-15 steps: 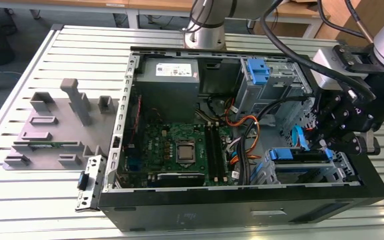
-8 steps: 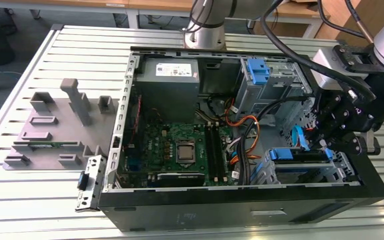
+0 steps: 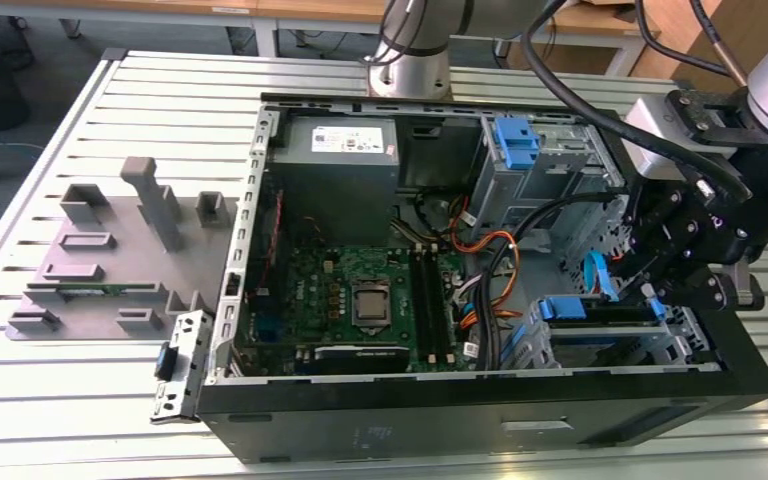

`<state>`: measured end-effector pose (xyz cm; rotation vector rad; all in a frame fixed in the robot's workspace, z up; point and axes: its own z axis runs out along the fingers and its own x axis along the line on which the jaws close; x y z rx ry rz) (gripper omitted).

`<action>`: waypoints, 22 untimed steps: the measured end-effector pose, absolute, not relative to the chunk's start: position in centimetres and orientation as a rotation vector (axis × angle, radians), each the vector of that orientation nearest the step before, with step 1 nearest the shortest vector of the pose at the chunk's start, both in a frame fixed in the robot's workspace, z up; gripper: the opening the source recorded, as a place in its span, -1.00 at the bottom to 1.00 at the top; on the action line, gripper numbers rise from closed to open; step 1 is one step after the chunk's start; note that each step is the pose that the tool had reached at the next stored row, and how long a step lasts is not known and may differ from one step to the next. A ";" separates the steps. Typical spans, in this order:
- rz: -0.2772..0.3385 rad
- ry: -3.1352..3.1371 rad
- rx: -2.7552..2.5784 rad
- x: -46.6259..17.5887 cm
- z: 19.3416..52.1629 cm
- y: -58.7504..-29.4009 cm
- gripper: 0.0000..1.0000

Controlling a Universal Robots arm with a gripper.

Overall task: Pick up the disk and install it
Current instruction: 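Insert the second disk wire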

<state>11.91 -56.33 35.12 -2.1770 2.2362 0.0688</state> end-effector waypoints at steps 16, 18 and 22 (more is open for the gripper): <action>0.069 2.236 -2.177 11.9 36.1 -56.3 -0.38; 0.069 2.236 -2.177 11.9 36.1 -56.3 -0.38; 0.069 2.236 -2.177 11.9 36.2 -56.3 -0.25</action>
